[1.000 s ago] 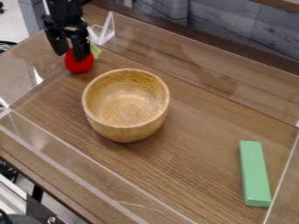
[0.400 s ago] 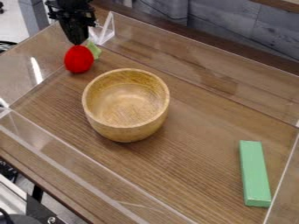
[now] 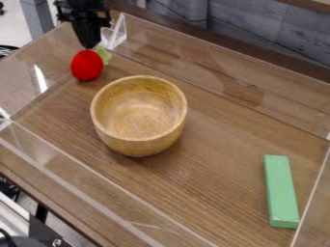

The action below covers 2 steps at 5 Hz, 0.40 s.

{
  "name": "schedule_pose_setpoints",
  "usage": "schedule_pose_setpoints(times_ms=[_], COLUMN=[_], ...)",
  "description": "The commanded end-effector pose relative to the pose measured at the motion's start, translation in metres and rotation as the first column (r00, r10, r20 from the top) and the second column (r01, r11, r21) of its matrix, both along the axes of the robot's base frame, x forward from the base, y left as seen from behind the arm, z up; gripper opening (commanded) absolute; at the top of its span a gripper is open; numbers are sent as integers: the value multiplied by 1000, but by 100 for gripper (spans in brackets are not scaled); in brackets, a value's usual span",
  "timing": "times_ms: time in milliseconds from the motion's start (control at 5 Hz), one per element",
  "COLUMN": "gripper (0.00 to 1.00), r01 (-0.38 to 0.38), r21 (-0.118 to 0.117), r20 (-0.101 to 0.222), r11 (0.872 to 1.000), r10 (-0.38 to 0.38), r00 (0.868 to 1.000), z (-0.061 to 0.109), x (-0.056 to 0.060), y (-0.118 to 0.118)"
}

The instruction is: Move the red fruit to the right

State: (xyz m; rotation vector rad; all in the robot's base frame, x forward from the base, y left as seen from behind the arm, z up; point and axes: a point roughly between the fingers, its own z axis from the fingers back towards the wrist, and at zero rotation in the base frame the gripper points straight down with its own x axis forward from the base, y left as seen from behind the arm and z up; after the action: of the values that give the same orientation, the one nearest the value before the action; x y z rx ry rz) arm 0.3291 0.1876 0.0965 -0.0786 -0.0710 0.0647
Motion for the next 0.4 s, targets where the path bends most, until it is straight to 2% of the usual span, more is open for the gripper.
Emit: schedule_pose_setpoints(times_ms=[0,200], gripper=[0,100], r01=[25,27], r21=[48,50], r20=[100,85], r11=[999,998], r10=[-30,-31], r00=[994,996], z=[52,35], x=[7,3], y=[-10,-10])
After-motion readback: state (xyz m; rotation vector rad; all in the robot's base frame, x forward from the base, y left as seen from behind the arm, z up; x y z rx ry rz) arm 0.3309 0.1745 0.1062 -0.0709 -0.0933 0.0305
